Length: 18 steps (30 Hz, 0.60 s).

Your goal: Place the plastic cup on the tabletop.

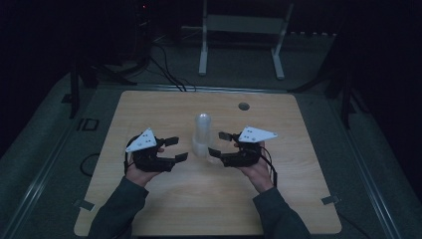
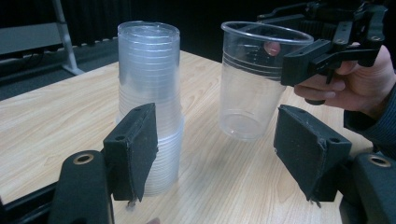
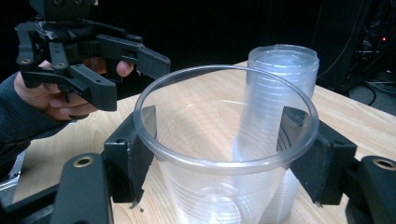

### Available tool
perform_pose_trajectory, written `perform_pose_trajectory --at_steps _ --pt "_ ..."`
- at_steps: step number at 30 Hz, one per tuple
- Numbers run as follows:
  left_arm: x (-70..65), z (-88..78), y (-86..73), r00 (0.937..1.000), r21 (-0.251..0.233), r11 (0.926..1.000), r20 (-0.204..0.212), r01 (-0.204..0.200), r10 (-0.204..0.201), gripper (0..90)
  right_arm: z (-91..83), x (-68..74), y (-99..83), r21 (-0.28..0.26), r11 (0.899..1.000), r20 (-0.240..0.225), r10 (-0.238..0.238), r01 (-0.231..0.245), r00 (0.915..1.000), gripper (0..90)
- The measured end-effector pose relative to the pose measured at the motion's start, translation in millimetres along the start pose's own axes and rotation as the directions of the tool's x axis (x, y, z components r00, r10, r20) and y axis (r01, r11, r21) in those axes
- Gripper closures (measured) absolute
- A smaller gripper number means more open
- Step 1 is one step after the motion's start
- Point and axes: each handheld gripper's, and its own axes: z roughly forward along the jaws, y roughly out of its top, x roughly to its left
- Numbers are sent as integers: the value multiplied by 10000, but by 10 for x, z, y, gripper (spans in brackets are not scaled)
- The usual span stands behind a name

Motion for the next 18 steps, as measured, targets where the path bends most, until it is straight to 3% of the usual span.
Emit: perform_pose_trajectory --at_steps 18 --pt "4 -3 0 10000 -21 10000 -6 0 0 304 -34 -74 -188 33 9995 147 306 -307 9994 287"
